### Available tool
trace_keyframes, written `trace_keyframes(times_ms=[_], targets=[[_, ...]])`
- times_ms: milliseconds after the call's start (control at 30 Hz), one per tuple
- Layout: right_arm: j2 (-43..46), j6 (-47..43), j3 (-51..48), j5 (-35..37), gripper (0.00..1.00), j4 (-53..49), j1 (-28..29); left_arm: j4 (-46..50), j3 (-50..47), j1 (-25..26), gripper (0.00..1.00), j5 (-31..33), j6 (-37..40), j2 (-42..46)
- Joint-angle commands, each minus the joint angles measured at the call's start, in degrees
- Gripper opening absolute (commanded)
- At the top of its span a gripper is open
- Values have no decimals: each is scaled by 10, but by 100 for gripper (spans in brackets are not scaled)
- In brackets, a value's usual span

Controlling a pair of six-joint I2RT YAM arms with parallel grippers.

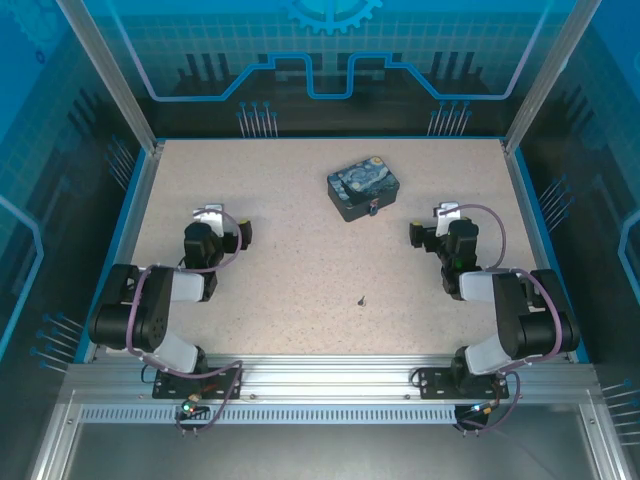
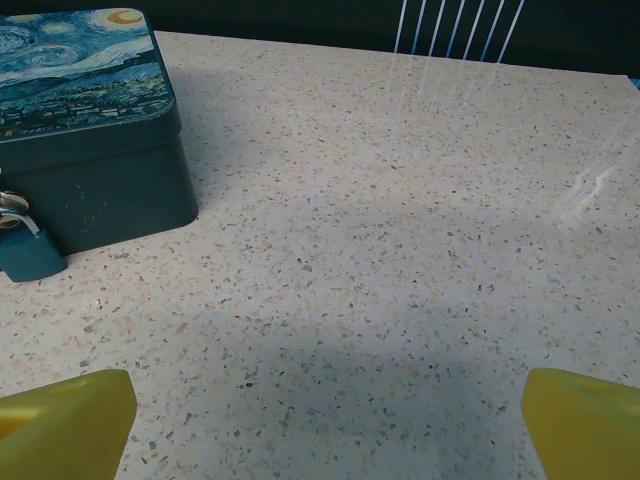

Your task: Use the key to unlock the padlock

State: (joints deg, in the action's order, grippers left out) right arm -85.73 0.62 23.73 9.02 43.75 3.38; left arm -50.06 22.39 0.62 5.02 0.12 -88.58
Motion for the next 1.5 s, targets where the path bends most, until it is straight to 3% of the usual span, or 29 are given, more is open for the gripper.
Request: trace_keyframes(times_ms=[0,567,700,900,1033,1267,1467], targets=[[-2,8,0,8,100,11,7,-22,-3,-4,99,-15,2,-3],[-2,9,0,7,100,12,5,-26,-5,-5,99,-18,1,-3],[21,7,9,-1,100,-22,4,-46,-34,-5,99,-7,-2,42],[156,44,48,-14,100,-215,1,155,17,-4,99,45,-50,201],[214,97,93,-54,100,-360,2,311,104,-6,99,3,-145,246],[208,216,139,-182,100,-422,6,468,215,8,99,-131,-234,204],[135,242,198,-229,100,-418,10,467,258,95,99,-189,-275,127]])
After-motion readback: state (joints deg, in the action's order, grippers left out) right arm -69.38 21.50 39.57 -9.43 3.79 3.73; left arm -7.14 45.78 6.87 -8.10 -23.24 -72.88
